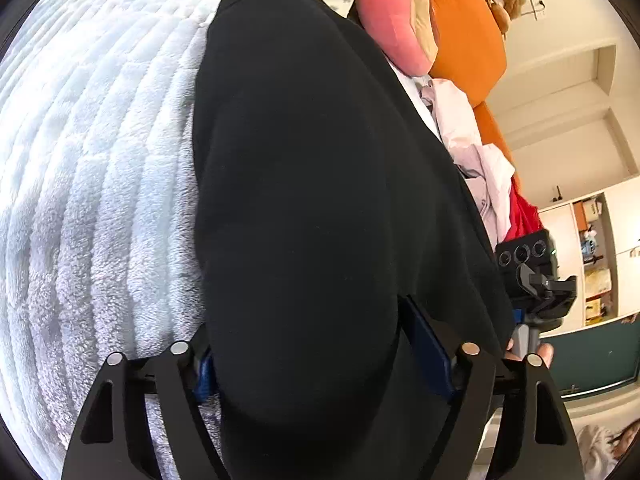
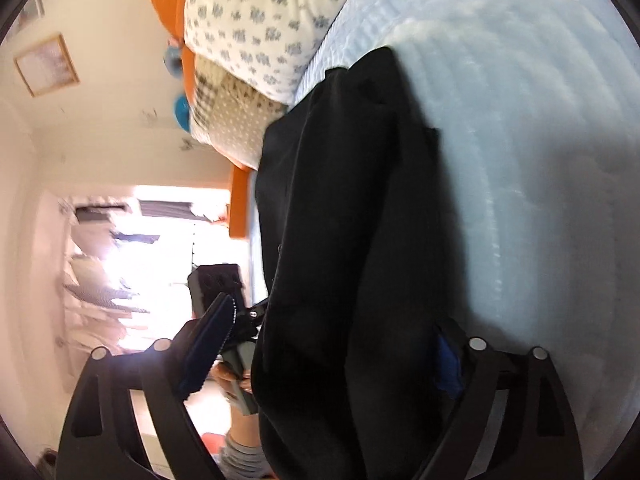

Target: Fold large clothes

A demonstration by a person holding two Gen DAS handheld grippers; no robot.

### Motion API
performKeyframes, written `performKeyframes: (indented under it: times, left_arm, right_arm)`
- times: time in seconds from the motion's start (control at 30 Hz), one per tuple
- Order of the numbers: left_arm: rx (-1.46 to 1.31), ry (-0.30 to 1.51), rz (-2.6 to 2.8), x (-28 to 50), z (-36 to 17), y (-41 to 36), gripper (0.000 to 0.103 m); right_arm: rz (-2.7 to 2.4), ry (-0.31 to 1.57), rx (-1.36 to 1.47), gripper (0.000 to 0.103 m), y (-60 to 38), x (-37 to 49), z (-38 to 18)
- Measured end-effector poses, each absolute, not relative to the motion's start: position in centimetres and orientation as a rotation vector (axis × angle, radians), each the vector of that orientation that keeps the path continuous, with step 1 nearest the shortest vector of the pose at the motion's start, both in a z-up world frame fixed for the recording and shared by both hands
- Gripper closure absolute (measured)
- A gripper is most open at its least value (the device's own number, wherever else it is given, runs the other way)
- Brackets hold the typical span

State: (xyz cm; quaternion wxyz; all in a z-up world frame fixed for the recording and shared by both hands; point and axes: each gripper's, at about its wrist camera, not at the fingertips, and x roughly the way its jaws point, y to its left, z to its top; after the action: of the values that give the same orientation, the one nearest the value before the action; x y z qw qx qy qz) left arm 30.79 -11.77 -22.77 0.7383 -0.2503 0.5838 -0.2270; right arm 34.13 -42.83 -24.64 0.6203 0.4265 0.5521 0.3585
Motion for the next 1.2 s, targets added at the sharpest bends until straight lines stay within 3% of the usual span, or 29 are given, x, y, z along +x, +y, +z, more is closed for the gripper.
performKeyframes:
  times: [0.23, 0.37, 0.57, 0.7, 1.03, 1.2]
  left_arm:
    - [-0.461, 1.293, -0.459, 31.1, -22.4, -13.0, 0.019]
    - [-0.423, 1.291, -0.42, 31.0, -22.2, -12.9, 0.035]
    - [-0.406, 1.285, -0.383, 30.5, -21.9, -12.5, 0.05]
    - [-0.377, 1.267, -0.374, 30.1, -20.3, -13.0, 0.069]
    - [-0.253, 1.135, -0.343, 27.9, -11.9, -11.0, 0.074]
    - [-0.297, 1.053, -0.267, 24.8, -7.2, -3.1, 0.074]
  right_arm:
    - [0.692, 1.372, 0.659, 0.017, -38.3, 34.9, -23.3]
    - [0.634, 1.354, 0.579, 0.047, -37.6, 34.5, -22.9]
    - [0.618, 1.301, 0.589, 0.063, -36.9, 33.6, -23.5]
    - [0.594, 1.272, 0.581, 0.068, -36.1, 33.1, -22.4]
    - [0.713, 1.175, 0.513, 0.073, -29.4, 31.5, -15.4]
    - [0.804, 1.133, 0.462, 0.073, -22.5, 30.7, -10.9]
